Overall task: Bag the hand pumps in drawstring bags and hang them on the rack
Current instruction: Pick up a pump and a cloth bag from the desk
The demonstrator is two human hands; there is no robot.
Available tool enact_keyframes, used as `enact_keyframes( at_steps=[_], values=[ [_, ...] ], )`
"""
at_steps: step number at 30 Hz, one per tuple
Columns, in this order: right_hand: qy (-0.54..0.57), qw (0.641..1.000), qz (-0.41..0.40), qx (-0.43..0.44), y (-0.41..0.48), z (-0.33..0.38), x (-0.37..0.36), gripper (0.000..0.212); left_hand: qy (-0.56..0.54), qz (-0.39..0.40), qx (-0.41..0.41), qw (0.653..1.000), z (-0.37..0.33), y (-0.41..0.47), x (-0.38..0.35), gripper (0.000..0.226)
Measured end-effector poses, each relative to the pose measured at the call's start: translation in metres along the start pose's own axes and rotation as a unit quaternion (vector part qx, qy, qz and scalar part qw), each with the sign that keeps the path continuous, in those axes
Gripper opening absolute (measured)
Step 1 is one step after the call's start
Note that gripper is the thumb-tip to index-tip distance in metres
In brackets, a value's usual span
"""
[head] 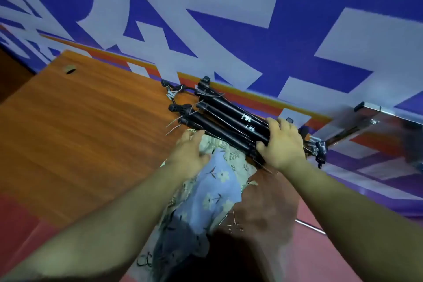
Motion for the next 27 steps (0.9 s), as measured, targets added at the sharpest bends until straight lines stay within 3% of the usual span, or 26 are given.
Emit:
enact_keyframes(
  at_steps=[7,14,22,27],
  values=[
    [-0.027,0.999,0.021,-0.012,0.031,-0.021,-0.011,0.058,0.022,-0.043,-0.109,0.993,-0.042,0.071,0.002,0.069],
    [-0.054,0.998,0.002,0.019,0.045,-0.029,-0.019,0.058,0.101,-0.033,-0.17,0.98,-0.077,0.108,-0.004,0.062],
    [0.019,0.996,-0.068,0.046,0.042,-0.037,-0.015,0.045,0.162,-0.063,-0.197,0.965,-0.082,0.118,-0.002,0.059],
    [0.134,0.985,-0.07,0.083,0.039,-0.033,0.012,0.048,0.177,-0.106,-0.237,0.949,-0.092,0.112,0.01,0.053]
  ],
)
Point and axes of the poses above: each hand's wrist, its own y-axis towards the middle knuckle, its own x-axis out of the back of the hand, z = x × y, the point moved 2 cm from there along y, towards the middle knuckle, and after that the axes turned 7 degrees about -z, right-handed, at the moved point
